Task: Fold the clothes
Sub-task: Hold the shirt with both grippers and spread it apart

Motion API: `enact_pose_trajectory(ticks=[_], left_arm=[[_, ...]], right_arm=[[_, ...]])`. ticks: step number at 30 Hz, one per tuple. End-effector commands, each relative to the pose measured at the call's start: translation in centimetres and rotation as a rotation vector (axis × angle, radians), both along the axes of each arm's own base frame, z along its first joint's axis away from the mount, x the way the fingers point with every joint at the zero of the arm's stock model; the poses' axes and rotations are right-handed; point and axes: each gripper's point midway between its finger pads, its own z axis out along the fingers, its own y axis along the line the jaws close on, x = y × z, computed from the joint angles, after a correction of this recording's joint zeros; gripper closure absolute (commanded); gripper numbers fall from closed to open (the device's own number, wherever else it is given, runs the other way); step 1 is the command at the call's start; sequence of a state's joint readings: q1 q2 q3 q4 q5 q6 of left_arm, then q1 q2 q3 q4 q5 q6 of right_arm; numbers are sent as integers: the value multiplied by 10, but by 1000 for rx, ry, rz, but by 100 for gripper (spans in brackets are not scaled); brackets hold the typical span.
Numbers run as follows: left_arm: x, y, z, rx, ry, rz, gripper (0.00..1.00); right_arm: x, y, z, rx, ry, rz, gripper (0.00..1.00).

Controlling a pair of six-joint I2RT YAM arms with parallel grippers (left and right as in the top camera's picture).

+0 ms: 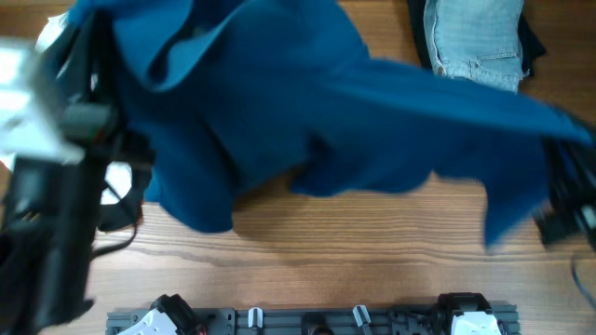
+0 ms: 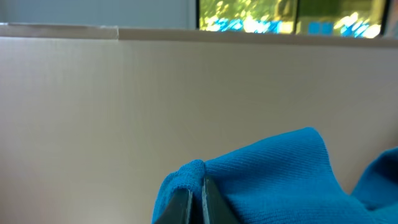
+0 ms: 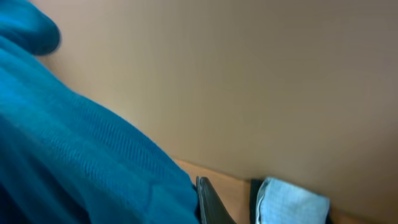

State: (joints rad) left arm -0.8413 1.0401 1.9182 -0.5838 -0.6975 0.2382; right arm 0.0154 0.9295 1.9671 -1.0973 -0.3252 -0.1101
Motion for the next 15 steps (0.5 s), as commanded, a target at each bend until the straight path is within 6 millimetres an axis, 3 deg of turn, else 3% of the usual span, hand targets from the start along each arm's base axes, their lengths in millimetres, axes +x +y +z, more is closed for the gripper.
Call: enact_pose_trajectory(ticks=[1,5,8,12,15], left_arm=[[-32,62,19,-106,-45,139,96],[-36,73,17,-83,-28,181,96],[-32,76,14,-79,-10,221,96],[-12,64,5,8,41,308,96],[9,48,-4,73,86,366,96]], right_arm=[[-31,-26,17,6,-62,-153,96],[-54,-32,24,18,-77,-191,96],[-53,-40,24,27,-72,-241,96],[-13,-43,14,15,14,-255,96],[30,-43,-3,-1,116,-255,96]])
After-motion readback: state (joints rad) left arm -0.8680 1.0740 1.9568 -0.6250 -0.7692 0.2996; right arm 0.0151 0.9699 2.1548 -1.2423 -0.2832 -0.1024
